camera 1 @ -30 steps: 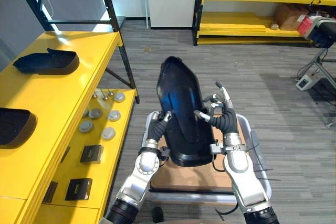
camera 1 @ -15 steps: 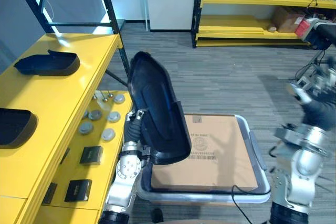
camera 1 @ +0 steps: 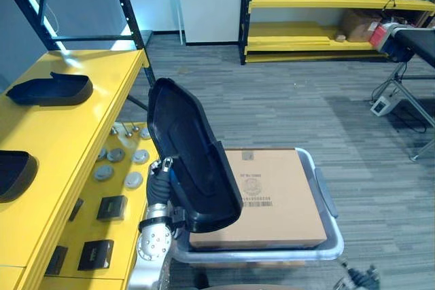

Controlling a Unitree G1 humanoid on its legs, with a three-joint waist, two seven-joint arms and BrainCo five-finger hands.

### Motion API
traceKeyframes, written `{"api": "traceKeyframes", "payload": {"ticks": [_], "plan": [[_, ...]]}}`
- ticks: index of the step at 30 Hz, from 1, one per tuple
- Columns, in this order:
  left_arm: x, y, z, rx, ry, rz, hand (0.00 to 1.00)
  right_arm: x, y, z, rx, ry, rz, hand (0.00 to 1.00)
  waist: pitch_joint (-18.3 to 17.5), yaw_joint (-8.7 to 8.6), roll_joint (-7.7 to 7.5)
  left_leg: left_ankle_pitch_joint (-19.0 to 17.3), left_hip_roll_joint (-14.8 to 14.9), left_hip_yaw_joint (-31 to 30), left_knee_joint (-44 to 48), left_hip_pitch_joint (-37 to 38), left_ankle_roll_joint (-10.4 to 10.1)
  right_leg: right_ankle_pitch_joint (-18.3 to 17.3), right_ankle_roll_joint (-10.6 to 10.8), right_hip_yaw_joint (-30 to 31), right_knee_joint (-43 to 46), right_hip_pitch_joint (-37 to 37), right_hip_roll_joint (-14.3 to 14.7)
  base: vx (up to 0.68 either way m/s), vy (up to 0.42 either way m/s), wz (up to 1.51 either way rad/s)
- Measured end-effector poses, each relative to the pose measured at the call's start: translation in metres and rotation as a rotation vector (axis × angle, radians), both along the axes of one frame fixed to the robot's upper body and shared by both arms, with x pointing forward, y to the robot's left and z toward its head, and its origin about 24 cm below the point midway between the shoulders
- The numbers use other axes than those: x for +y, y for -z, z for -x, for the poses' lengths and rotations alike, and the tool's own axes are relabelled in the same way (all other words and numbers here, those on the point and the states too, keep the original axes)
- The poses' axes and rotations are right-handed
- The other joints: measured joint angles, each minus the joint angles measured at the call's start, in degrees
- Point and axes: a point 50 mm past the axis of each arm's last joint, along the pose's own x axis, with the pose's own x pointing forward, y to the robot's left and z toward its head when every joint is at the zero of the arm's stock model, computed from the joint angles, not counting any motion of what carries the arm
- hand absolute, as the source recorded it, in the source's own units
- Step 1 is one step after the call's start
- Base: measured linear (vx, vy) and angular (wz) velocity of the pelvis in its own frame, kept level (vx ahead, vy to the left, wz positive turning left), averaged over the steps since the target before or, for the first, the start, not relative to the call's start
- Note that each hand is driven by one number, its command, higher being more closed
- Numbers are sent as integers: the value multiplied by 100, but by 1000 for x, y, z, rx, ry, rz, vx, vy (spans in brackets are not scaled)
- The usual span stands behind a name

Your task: Walk over and take plastic housings, then place them on the shelf

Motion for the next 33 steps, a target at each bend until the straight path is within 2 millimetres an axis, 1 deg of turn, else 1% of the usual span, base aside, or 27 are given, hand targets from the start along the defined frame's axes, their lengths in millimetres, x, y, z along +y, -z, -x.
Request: {"api": "traceKeyframes", "payload": {"ticks": [2, 5, 6, 7, 8, 9, 10, 12, 13, 14, 15, 16, 17, 18, 20, 21, 22, 23, 25, 26, 27, 28, 29, 30, 31, 32, 33], "plan": [[-3, 0, 0, -2, 5, 11, 100, 9, 4, 1, 19, -32, -38, 0, 42, 86, -34, -7, -33, -128, 84, -21, -15, -51, 5, -128, 33, 76, -20, 6, -15, 43], [-5, -8, -1, -38, 14, 34, 100, 19, 6, -14, 5, -117, -55, 0, 318, 143, -63, -38, -110, -465, 355, -320, -93, -221, -12, -604, 365, 24, -104, -87, -14, 75], [-6, -12, -1, -53, 14, 37, 100, 22, 5, -21, -4, -143, -57, 0, 350, 187, -44, -346, 68, 41, 503, -556, -78, -227, -19, -816, 449, -81, -128, -123, 5, 87], [-7, -13, -2, -60, 18, 40, 100, 23, 5, -23, -8, -150, -57, 0, 355, 189, -37, -471, 201, 398, 611, -674, -134, -220, -29, -969, 468, -109, -150, -84, 38, 104], [-12, -16, -5, -75, 39, 47, 100, 22, 5, -26, -3, -173, -49, 0, 382, 172, -80, -537, 505, 1079, 1047, -920, -29, -215, -51, -1214, 553, -216, -232, -31, 46, 87], [-14, -17, -5, -84, 44, 55, 100, 20, 5, -25, 6, -165, -38, 0, 380, 204, -27, -596, 704, 1336, 1365, -1062, 65, -225, -66, -1300, 631, -271, -248, -17, 109, 86], [-20, -18, -6, -90, 61, 74, 100, 14, 5, -22, 27, -154, -16, 0, 354, 223, 109, -624, 1094, 1593, 2004, -1196, 242, -257, -88, -1463, 852, -304, -288, 7, 145, 75], [-30, -20, -9, -102, 106, 98, 100, 6, 4, -19, 44, -163, 9, 0, 389, 142, 265, -462, 925, 1496, 2057, -1313, 235, -525, -161, -1706, 1393, -464, -371, -46, 128, 116], [-33, -24, -14, -128, 135, 100, 100, 17, 10, -9, 85, -158, -33, 0, 225, -160, -6, -391, 613, 1199, 1261, -1184, 334, -393, -502, -1712, 731, -570, -224, -57, 9, 179], [-42, -26, -27, -154, 175, 100, 100, 24, 12, -9, 91, -161, -52, 0, 265, -198, -75, -969, 988, 1802, 2298, -1379, 887, -161, -176, -2123, 647, -466, -385, -49, 53, 170], [-47, -24, -33, -144, 200, 106, 100, 19, 11, -11, 88, -166, -38, 0, 237, -234, -42, -1088, 1476, 2270, 2715, -1239, 689, -103, -143, -2341, 729, -405, -513, 32, 37, 107], [-50, -24, -34, -141, 209, 112, 100, 18, 11, -11, 88, -168, -33, 0, 237, -264, -24, -1099, 1581, 2383, 2736, -1180, 641, -86, -112, -2404, 733, -375, -532, 22, 176, 97], [-63, -23, -37, -134, 267, 120, 100, 11, 10, -5, 104, -169, -13, 0, 213, -440, 128, -1002, 1948, 2672, 2652, -967, 439, -3, 28, -2726, 710, -226, -573, 77, 336, 142], [-83, -28, -37, -151, 353, 127, 100, 5, 11, 3, 129, -147, -8, 0, 101, -536, 342, -974, 1771, 2673, 2064, -790, -348, 133, 256, -3088, 684, -178, -785, 99, 423, 150], [-91, -35, -38, -185, 401, 119, 100, 5, 12, 2, 134, -135, -12, 0, 95, -519, 300, -960, 1378, 2638, 1863, -836, -312, 345, 358, -3258, 578, -163, -1053, 64, 345, 77], [-91, -37, -39, -197, 401, 120, 100, 6, 13, 1, 135, -139, -17, 0, 97, -448, 269, -1008, 1189, 2639, 1894, -929, -214, 498, 340, -3269, 558, -186, -1202, 44, 282, 34], [-90, -37, -40, -200, 400, 119, 100, 7, 13, 1, 135, -139, -19, 0, 99, -405, 266, -1046, 1149, 2631, 1986, -1005, -152, 552, 308, -3272, 584, -214, -1271, 51, 343, 34], [-87, -38, -42, -207, 390, 111, 100, 10, 13, 0, 133, -144, -26, 0, 107, -388, 262, -1122, 1080, 2561, 2190, -1203, -36, 634, 185, -3259, 707, -295, -1391, 52, 418, 48], [-82, -36, -43, -201, 378, 91, 100, 10, 13, 0, 131, -148, -26, 0, 128, -377, 254, -1214, 821, 2384, 2191, -1275, 114, 691, -415, -2647, 1295, -510, -1645, 65, 427, 66], [-81, -33, -42, -186, 379, 79, 100, 10, 13, 1, 130, -147, -25, 0, 164, -386, 287, -1259, 682, 2214, 1923, -1070, 206, 618, -738, -1536, 1954, -869, -1707, 75, 236, 97], [-78, -31, -43, -181, 375, 62, 100, 10, 13, 1, 130, -154, -29, 0, 227, -445, 296, -1208, 572, 1936, 1733, -936, 291, 5, -355, -332, 2271, -1079, -1363, 101, 145, 110], [-77, -31, -43, -181, 371, 62, 100, 12, 14, 2, 131, -155, -38, 0, 243, -456, 238, -1170, 488, 1821, 1637, -850, 333, -259, -329, 40, 2413, -1136, -1194, 90, 30, 122], [-76, -31, -43, -181, 361, 65, 100, 16, 14, 3, 132, -158, -54, 0, 270, -393, 150, -1154, 293, 1597, 1443, -676, 363, -679, -515, 407, 2702, -1283, -906, 105, 11, 121], [-74, -30, -43, -178, 354, 63, 100, 17, 15, 2, 130, -157, -60, 0, 288, -390, 141, -1147, 125, 1296, 1280, -519, 396, -948, -627, 573, 2866, -1445, -633, 93, 18, 117], [-74, -30, -43, -177, 353, 63, 100, 16, 14, 2, 127, -159, -58, 0, 296, -399, 144, -1143, 73, 1169, 1184, -438, 442, -1045, -638, 621, 2914, -1548, -480, 113, -13, 122], [-75, -30, -43, -177, 353, 65, 100, 12, 13, -2, 112, -161, -46, 0, 340, -402, 201, -1138, 38, 873, 1136, -308, 446, -1167, -631, 723, 2948, -1737, -119, 105, -22, 102], [-75, -30, -42, -176, 352, 68, 100, 11, 12, -3, 108, -166, -39, 0, 371, -400, 251, -1140, 29, 707, 1136, -261, 443, -1194, -593, 819, 2946, -1852, 65, 137, -39, 136]]}}
